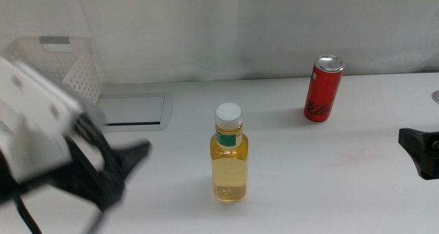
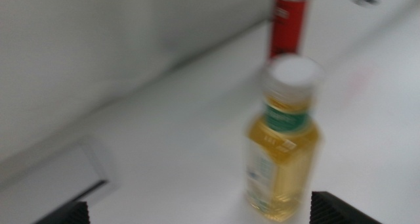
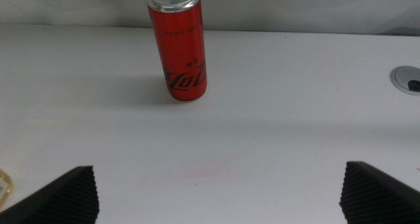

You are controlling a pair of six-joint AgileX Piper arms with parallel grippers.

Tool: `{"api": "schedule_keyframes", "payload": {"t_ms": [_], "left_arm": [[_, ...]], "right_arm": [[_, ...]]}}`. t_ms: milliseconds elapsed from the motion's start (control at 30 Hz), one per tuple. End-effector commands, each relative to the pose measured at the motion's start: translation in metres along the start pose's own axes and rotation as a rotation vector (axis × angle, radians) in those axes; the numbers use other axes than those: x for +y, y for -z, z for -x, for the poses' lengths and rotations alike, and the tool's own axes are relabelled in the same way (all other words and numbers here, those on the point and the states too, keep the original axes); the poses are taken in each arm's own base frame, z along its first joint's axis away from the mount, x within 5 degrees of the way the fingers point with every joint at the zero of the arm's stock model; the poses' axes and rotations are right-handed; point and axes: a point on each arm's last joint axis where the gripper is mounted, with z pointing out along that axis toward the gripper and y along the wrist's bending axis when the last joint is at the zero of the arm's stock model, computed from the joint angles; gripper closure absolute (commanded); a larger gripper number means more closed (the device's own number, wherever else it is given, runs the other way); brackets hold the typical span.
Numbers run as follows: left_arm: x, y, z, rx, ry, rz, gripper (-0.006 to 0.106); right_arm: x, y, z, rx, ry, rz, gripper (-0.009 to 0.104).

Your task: Use arms to grab the bottles and put them into the dustbin to the left of the table.

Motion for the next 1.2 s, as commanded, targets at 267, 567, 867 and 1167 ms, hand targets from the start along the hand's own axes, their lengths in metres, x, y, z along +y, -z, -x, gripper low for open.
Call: {"api": "schedule_keyframes", "payload": {"t_ms": [267, 567, 867, 1167], "left_arm": [[-0.043, -0.022, -0.053, -0.121, -0.01, -0.092, 0.014], [-0.045, -0.037, -0.093, -0.167, 0.114, 0.017, 0.014], [-0.061, -0.079, -0.115, -0.163, 0.14, -0.055, 0.014], [-0.075, -0.132, -0.126, -0.138, 0.131, -0.096, 0.014]], "right_arm": [[-0.002, 0.001, -0.001, -0.007, 0.024, -0.011, -0.008], [0.0, 0.001, 0.001, -0.031, 0.025, 0.001, -0.008], [0.0, 0.001, 0.002, -0.039, 0.029, 0.003, -0.008], [0.0, 0.001, 0.002, -0.039, 0.029, 0.003, -0.008]]}}
